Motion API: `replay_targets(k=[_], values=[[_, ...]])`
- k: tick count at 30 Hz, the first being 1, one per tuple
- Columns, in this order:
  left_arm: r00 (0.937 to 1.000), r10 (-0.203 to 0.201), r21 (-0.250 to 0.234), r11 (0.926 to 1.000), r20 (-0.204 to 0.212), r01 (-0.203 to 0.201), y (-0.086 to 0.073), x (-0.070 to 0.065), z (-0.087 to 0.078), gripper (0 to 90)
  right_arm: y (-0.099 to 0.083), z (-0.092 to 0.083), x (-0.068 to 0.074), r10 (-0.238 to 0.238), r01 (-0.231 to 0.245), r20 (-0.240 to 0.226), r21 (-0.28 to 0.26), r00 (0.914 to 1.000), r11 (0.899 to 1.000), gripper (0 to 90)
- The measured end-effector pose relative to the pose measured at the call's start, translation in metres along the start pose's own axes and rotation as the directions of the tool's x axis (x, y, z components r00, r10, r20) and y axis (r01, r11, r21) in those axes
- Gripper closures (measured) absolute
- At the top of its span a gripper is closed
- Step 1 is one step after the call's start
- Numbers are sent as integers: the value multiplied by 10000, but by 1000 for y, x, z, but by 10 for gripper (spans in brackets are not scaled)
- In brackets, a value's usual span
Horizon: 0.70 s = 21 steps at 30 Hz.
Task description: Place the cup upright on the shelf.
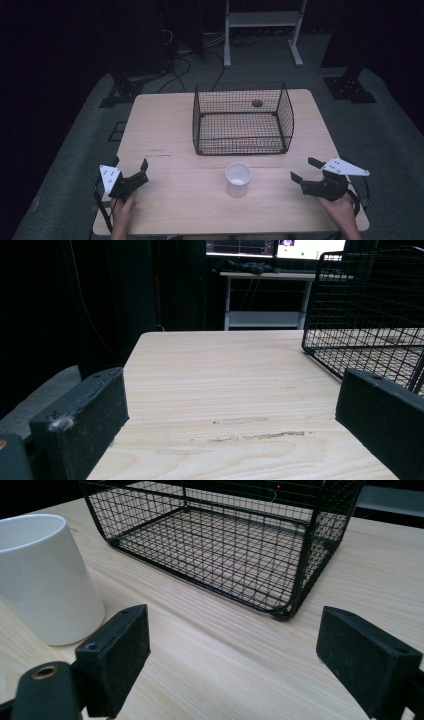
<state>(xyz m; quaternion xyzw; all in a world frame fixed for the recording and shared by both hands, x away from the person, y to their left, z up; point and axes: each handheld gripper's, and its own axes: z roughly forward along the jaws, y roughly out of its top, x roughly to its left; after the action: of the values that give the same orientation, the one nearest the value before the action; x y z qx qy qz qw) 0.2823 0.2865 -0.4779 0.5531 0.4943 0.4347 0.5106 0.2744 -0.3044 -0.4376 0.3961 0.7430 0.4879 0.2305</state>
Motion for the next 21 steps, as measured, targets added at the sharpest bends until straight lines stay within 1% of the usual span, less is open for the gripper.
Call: replay_targets(k=[4,9,10,13,17,21], values=[[10000,2,-1,10000,-1,-2,0,0,0,0,1,3,5,-50,52,-156,154,9999,9999,125],[10000,3,-2,10000,2,-3,0,0,0,0,2,5,9,-82,88,-360,151,9993,9998,125],[10000,0,0,10000,7,0,0,0,0,0,4,7,12,-182,190,-435,169,9989,9997,125],[10000,-10,-3,10000,11,10,0,0,0,0,5,9,14,-209,218,-525,171,9984,9996,125],[10000,-27,-3,10000,26,27,0,1,0,0,7,14,22,-368,388,-700,271,9969,9989,125],[10000,-26,-4,10000,29,26,0,1,0,0,8,15,26,-359,378,-832,207,9959,9991,125]])
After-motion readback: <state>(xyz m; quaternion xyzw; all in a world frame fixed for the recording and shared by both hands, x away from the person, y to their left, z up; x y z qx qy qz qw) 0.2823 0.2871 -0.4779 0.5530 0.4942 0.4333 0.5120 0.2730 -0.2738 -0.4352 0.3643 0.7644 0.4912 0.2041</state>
